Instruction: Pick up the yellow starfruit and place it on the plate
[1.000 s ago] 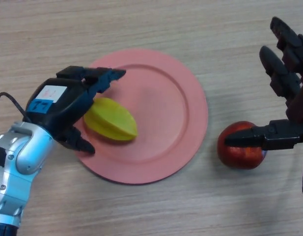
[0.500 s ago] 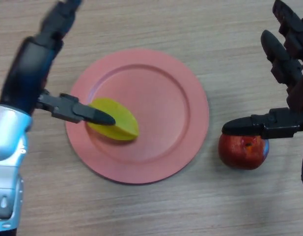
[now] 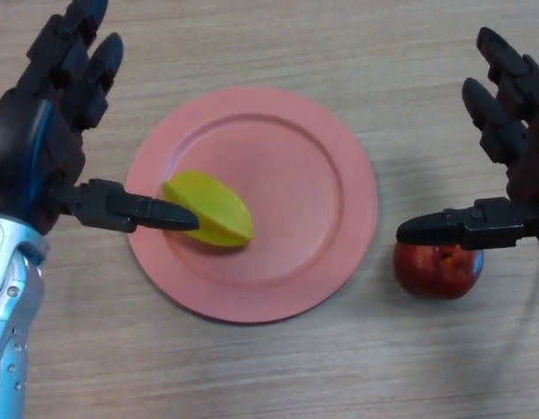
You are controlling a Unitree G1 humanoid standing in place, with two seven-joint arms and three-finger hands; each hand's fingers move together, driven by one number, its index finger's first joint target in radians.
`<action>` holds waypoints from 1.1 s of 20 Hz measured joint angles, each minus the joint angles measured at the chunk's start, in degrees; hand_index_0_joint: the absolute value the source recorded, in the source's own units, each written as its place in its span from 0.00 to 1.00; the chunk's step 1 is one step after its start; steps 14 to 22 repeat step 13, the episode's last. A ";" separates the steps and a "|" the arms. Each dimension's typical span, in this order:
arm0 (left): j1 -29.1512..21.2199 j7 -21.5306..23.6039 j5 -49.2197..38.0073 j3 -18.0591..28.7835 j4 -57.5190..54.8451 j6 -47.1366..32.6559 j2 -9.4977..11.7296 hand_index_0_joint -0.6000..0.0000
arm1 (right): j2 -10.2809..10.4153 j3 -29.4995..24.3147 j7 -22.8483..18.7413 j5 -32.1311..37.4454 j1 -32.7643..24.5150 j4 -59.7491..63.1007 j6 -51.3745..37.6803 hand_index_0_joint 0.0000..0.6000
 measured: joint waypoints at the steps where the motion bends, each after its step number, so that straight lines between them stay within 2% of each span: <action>1: -0.01 1.12 0.10 0.01 0.27 0.00 0.00 1.00 | 0.01 0.03 0.02 0.01 -0.17 0.36 -0.02 0.00; 6: 0.92 5.21 3.10 0.16 1.04 -1.75 -0.05 1.00 | 0.02 0.69 0.17 -2.12 -0.67 1.40 -0.85 0.00; 11: 2.99 5.49 3.48 0.33 0.70 -3.32 -0.27 1.00 | 0.02 0.84 3.32 -2.40 1.19 -1.31 -0.68 0.00; 22: 3.84 5.75 5.09 0.42 0.54 -3.34 -0.27 1.00 | 0.02 0.86 3.30 -2.78 1.53 -1.46 -0.68 0.00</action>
